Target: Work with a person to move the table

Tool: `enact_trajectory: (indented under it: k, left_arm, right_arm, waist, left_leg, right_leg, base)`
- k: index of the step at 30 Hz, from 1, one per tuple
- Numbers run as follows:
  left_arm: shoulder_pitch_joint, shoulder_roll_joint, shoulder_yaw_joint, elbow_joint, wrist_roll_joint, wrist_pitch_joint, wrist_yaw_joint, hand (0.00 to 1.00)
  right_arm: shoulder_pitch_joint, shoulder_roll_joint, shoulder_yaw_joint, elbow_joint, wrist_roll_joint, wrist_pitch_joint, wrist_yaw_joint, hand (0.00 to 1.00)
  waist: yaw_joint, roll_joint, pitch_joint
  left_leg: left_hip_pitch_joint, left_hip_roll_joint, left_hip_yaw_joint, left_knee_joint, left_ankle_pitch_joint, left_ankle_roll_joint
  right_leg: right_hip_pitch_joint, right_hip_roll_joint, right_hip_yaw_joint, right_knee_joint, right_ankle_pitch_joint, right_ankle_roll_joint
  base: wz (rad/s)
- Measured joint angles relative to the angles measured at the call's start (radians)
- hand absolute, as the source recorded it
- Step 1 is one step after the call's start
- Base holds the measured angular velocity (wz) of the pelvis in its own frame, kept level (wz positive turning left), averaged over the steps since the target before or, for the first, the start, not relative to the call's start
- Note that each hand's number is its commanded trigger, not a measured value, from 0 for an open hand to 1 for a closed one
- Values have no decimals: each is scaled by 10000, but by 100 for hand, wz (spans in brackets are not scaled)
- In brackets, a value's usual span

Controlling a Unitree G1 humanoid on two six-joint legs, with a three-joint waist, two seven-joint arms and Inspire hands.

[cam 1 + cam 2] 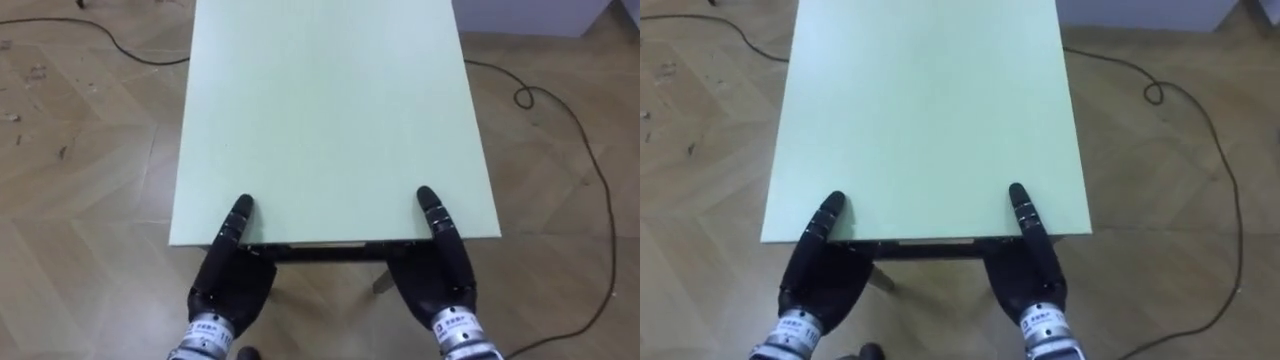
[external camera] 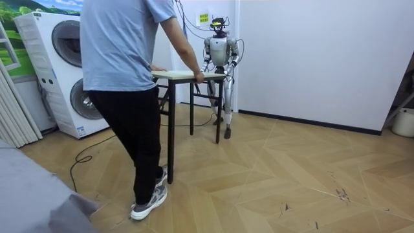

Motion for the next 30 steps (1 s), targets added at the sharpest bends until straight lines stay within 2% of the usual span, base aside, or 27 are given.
enact_trajectory:
  k: [2, 3, 4, 5, 6, 7, 8, 9, 10, 11, 12, 14, 15, 16, 17, 18, 19, 20, 21, 22, 23, 24, 25, 26, 27, 28, 30]
  left_arm:
    - [19, 26, -24, 2, -6, 17, 1, 100]
    - [20, 26, -50, 3, 41, 34, 3, 100]
    - [0, 31, -93, 2, 41, -10, 3, 100]
    - [-6, 16, -106, 4, 37, -21, 3, 100]
    - [30, -15, -122, 33, 16, -47, 3, 100]
    - [135, -120, -123, 65, -38, -59, 3, 100]
    - [214, -197, -51, 96, -50, -52, 3, 100]
    - [341, -298, -75, 146, -49, -53, 3, 100]
    - [448, -353, -80, 145, -49, -71, 3, 100]
    - [453, -375, -78, 149, -45, -78, 3, 100]
    - [452, -368, -60, 154, -45, -43, 3, 100]
    - [363, -380, -64, 151, -38, -14, 3, 100]
    - [292, -377, -99, 151, -12, -12, 3, 100]
    - [223, -407, -122, 156, 11, -1, 42, 100]
    - [224, -476, -177, 156, 10, 1, 56, 100]
    - [229, -493, -206, 156, 3, -3, 102, 100]
    - [204, -532, -265, 168, 46, -22, 106, 100]
    - [177, -536, -282, 169, 104, -44, 106, 100]
    - [158, -596, -314, 189, 171, -183, 105, 100]
    - [218, -526, -401, 182, 135, -487, 49, 100]
    - [247, -435, -410, 172, 46, -651, -79, 100]
    - [195, -409, -446, 225, -33, -767, -215, 100]
    - [141, -582, -484, 348, -30, -713, -176, 100]
    - [135, -607, -493, 355, -34, -711, -176, 100]
    - [119, -657, -548, 368, -32, -694, -175, 100]
    - [80, -665, -565, 390, -19, -694, -168, 100]
    - [-5, -607, -561, 540, -23, -704, -153, 100]
  right_arm:
    - [60, 24, 5, -1, 15, -8, -2, 100]
    - [115, 30, -17, -4, 15, -29, -1, 100]
    - [118, 28, -22, -6, 16, -51, 1, 100]
    - [118, 7, -30, -11, 18, -63, 9, 100]
    - [90, -46, -28, -13, 18, -64, 0, 100]
    - [76, -72, 23, -3, 13, -64, -34, 100]
    - [79, -126, 61, -4, 12, -61, -60, 100]
    - [84, -281, 101, -4, 0, -61, -110, 100]
    - [85, -333, 110, -5, -69, -57, -136, 100]
    - [79, -349, 106, -13, -109, -60, -136, 100]
    - [77, -354, 98, -33, -163, -76, -135, 100]
    - [75, -366, 73, -96, -161, -127, -135, 100]
    - [53, -380, 108, -118, -152, -144, -135, 100]
    - [33, -396, 76, -124, -149, -223, -135, 100]
    - [34, -405, 55, -125, -150, -249, -135, 100]
    - [50, -430, 58, -155, -149, -256, -132, 100]
    - [68, -497, 31, -201, -127, -266, -130, 100]
    - [67, -500, 9, -207, -123, -272, -130, 100]
    - [76, -566, -26, -206, -125, -244, -130, 100]
    - [45, -462, 49, -209, -218, -237, -130, 100]
    - [-14, -403, 127, -224, -280, -237, -130, 100]
    - [-8, -323, 150, -369, -388, -286, -127, 100]
    - [-26, -478, 153, -373, -407, -404, -125, 100]
    - [-38, -508, 151, -371, -404, -466, -125, 100]
    - [-38, -537, 79, -361, -394, -481, -125, 100]
    - [-30, -532, 24, -349, -395, -445, -125, 100]
    - [9, -466, -32, -243, -377, -404, -125, 100]
  waist:
    - [27, 133, -13]
    - [92, 269, 14]
    - [110, 430, 20]
    - [119, 515, 10]
    - [102, 653, 49]
    - [349, 772, 77]
    - [413, 866, 71]
    - [434, 1088, 85]
    - [398, 1269, 69]
    - [339, 1350, 90]
    - [90, 1463, 92]
    - [-178, 1546, 85]
    - [-313, 1602, 86]
    - [-396, 1675, 119]
    - [-482, 1678, 117]
    - [-759, 1699, 103]
    - [-991, 1797, 80]
    - [-1047, 1800, 77]
    - [-1105, 1854, 101]
    - [-1038, 1950, 65]
    - [-1010, 1901, 38]
    - [-1024, 1887, 21]
    - [-1045, 2109, 1]
    - [-1043, 2103, 4]
    - [-1078, 2028, 0]
    - [-1125, 1961, 13]
    - [-1123, 1750, 20]
  left_leg:
    - [17, 27, -202, -515, 640, -83]
    - [103, 15, -519, -1117, 1244, -257]
    - [311, -29, -924, -2107, 2069, -596]
    - [389, -27, -1084, -2449, 2387, -786]
    - [368, 23, -1110, -1574, 1600, -599]
    - [321, 90, -1099, 367, 0, -478]
    - [338, 108, -1118, 1299, -602, -423]
    - [489, 217, -1163, 3129, -1545, -520]
    - [807, 250, -1196, 4358, -2040, -544]
    - [1044, 265, -1215, 4754, -2171, -541]
    - [1643, 288, -1229, 5069, -2335, -556]
    - [2761, 383, -1244, 4687, -2514, -692]
    - [3517, 413, -1356, 3892, -2862, -876]
    - [3995, 310, -1376, 2826, -3340, -1016]
    - [4143, 187, -1335, 2336, -3435, -969]
    - [4404, -22, -1305, 1329, -3442, -959]
    - [4723, -215, -1356, 326, -3442, -958]
    - [4925, -317, -1424, -76, -3436, -946]
    - [5279, -351, -1717, -683, -3496, -838]
    - [5284, -304, -2102, -858, -3705, -655]
    - [5171, -328, -2185, -833, -3795, -659]
    - [5015, -459, -2223, -748, -4136, -683]
    - [5010, -439, -1963, -864, -4254, -738]
    - [5019, -455, -1862, -962, -4217, -807]
    - [5020, -470, -1699, -1219, -4173, -871]
    - [5061, -509, -1676, -1419, -4180, -805]
    - [5051, -660, -1603, -1412, -4083, -526]
  right_leg:
    - [-200, 175, -193, 15, 104, -186]
    - [-348, 340, -277, -9, 231, -376]
    - [-524, 504, -443, -107, 460, -543]
    - [-639, 533, -606, -146, 573, -663]
    - [-814, 402, -967, -11, 717, -811]
    - [-900, 336, -1234, 151, 790, -922]
    - [-895, 335, -1306, 182, 826, -958]
    - [-886, 301, -1670, 228, 913, -1016]
    - [-906, 307, -2100, 254, 980, -1066]
    - [-950, 313, -2317, 266, 1021, -1088]
    - [-1062, 318, -2695, 304, 1067, -1122]
    - [-1367, 305, -2990, 550, 1102, -1157]
    - [-1588, 266, -3115, 783, 1103, -1158]
    - [-1770, 205, -3134, 1017, 1168, -1117]
    - [-1872, 133, -3080, 1089, 1241, -1123]
    - [-2038, 17, -2785, 1076, 1499, -1166]
    - [-2274, 0, -2246, 1194, 1732, -1146]
    - [-2514, -41, -2022, 1546, 1767, -1139]
    - [-3363, -103, -1641, 2622, 1722, -1108]
    - [-3987, 517, -855, 2136, 1790, -1041]
    - [-4245, 700, -623, 1422, 2164, -1075]
    - [-4501, 657, -753, 790, 3331, -1286]
    - [-4531, 582, -973, 904, 3360, -1331]
    - [-4542, 550, -936, 916, 3362, -1332]
    - [-4540, 465, -936, 909, 3390, -1314]
    - [-4540, 432, -969, 830, 3488, -1284]
    - [-4452, 393, -938, 503, 3780, -1267]
  base:
    - [8]
    - [13]
    - [12]
    - [0]
    - [-30]
    - [-38]
    - [-43]
    - [-21]
    - [-11]
    - [26]
    - [56]
    - [50]
    - [29]
    - [29]
    - [43]
    - [58]
    - [58]
    - [28]
    - [-16]
    - [-29]
    - [-16]
    - [11]
    - [21]
    - [18]
    - [16]
    - [18]
    - [2]
